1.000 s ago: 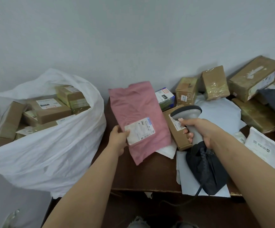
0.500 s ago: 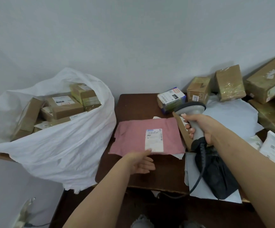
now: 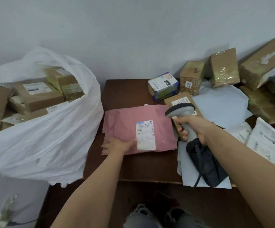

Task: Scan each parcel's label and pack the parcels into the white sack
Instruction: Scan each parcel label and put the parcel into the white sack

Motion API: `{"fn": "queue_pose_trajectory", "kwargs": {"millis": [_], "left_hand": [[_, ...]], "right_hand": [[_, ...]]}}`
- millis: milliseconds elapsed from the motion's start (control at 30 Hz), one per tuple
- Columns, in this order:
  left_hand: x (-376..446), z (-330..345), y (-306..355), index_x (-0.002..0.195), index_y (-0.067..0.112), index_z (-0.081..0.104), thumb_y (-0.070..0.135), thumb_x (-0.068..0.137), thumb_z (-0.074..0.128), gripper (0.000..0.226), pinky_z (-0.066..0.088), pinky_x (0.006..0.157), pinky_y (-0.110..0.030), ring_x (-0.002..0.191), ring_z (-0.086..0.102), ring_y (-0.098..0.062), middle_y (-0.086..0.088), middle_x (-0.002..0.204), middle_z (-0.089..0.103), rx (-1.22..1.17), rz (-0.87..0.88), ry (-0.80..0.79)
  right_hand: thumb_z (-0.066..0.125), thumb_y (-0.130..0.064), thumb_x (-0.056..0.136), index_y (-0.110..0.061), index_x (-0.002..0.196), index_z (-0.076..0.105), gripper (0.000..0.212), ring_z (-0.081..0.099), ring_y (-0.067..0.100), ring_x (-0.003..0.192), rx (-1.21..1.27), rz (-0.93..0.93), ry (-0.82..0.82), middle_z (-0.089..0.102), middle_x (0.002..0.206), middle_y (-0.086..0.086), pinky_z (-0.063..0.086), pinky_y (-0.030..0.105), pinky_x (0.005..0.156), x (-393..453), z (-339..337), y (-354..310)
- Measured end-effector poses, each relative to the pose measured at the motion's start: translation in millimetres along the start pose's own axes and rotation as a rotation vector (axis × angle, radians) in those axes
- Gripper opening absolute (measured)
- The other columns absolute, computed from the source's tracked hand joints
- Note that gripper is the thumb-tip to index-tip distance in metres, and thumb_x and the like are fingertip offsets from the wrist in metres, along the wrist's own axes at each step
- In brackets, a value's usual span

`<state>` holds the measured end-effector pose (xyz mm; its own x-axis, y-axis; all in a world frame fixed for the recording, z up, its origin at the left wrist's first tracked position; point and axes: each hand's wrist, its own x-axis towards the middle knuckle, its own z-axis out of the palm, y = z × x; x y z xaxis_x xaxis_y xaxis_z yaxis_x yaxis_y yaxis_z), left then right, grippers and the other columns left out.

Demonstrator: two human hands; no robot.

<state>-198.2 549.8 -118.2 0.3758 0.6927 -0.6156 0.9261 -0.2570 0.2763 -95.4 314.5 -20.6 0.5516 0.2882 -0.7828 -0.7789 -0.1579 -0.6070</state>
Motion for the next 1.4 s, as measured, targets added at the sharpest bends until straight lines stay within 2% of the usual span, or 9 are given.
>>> {"fn": "queue_pose_trajectory", "kwargs": {"millis": [233,400,533,633,700,800,933,1100,1400], "left_hand": [[0,12,15,0.151,0.003,-0.009,0.060,0.052,0.087,0.149,0.026,0.111,-0.056,0.142,0.024,-0.039,-0.024,0.153,0.019,0.015,-0.053,0.063],[3,8,3,0.145,0.002,0.017,0.047,0.050,0.093,0.130,0.038,0.108,-0.048,0.137,0.036,-0.036,-0.020,0.148,0.032,-0.229,0.000,0.024],[-1,-7,-5,0.135,0.005,0.043,0.032,0.054,0.094,0.100,0.050,0.098,-0.042,0.124,0.052,-0.031,-0.012,0.134,0.053,-0.516,0.247,-0.016],[-10,-30,4,0.119,0.011,0.059,0.037,0.061,0.091,0.071,0.054,0.092,-0.045,0.109,0.062,-0.027,-0.007,0.119,0.064,-0.651,0.373,-0.045],[-19,-51,17,0.119,0.012,0.059,0.041,0.066,0.087,0.066,0.054,0.092,-0.044,0.108,0.063,-0.024,-0.003,0.117,0.064,-0.689,0.439,-0.070],[-35,-86,38,0.127,0.013,0.055,0.033,0.078,0.080,0.059,0.053,0.093,-0.042,0.107,0.061,-0.023,-0.002,0.119,0.061,-0.752,0.515,-0.050],[-50,-129,62,0.131,0.014,0.054,0.028,0.077,0.082,0.063,0.055,0.092,-0.044,0.110,0.063,-0.024,-0.005,0.125,0.063,-0.959,0.639,0.018],[-66,-164,83,0.116,0.015,0.057,0.019,0.079,0.080,0.044,0.053,0.090,-0.037,0.107,0.062,-0.024,-0.003,0.111,0.064,-1.065,0.721,0.163],[-74,-190,89,0.129,0.013,0.052,0.021,0.079,0.080,0.058,0.050,0.090,-0.033,0.106,0.056,-0.021,0.000,0.114,0.056,-1.069,0.735,0.255]], "right_hand": [[0.066,-0.023,0.091,-0.011,0.077,0.053,0.023,0.037,0.009,0.036,-0.070,0.008,0.029,0.049,0.057,0.002,0.034,0.018,0.035,1,-3,7],[0.068,-0.023,0.090,-0.011,0.080,0.054,0.020,0.038,0.008,0.035,-0.069,-0.003,0.032,0.050,0.057,0.002,0.035,0.018,0.035,-5,-5,6],[0.070,-0.023,0.088,-0.010,0.084,0.056,0.019,0.039,0.009,0.036,-0.046,-0.045,0.026,0.052,0.057,0.003,0.035,0.019,0.035,-13,-2,-5],[0.072,-0.026,0.086,-0.012,0.083,0.057,0.021,0.040,0.010,0.037,-0.016,-0.092,-0.023,0.052,0.057,0.002,0.035,0.019,0.036,-22,2,-20],[0.069,-0.027,0.088,-0.013,0.083,0.057,0.019,0.039,0.009,0.034,-0.003,-0.139,-0.069,0.050,0.055,0.002,0.035,0.017,0.035,-31,6,-33],[0.068,-0.027,0.089,-0.012,0.093,0.057,0.018,0.038,0.009,0.032,0.000,-0.221,-0.123,0.048,0.055,0.002,0.035,0.017,0.034,-53,12,-55],[0.069,-0.024,0.088,-0.010,0.096,0.057,0.020,0.038,0.008,0.032,-0.004,-0.339,-0.171,0.048,0.056,0.002,0.036,0.018,0.034,-85,20,-82],[0.070,-0.025,0.087,-0.008,0.101,0.055,0.026,0.038,0.008,0.035,-0.067,-0.470,-0.188,0.050,0.059,0.003,0.038,0.019,0.036,-122,29,-106],[0.067,-0.016,0.090,-0.009,0.096,0.055,0.016,0.035,0.009,0.036,-0.119,-0.614,-0.224,0.046,0.055,0.004,0.036,0.019,0.037,-156,41,-116]]}}
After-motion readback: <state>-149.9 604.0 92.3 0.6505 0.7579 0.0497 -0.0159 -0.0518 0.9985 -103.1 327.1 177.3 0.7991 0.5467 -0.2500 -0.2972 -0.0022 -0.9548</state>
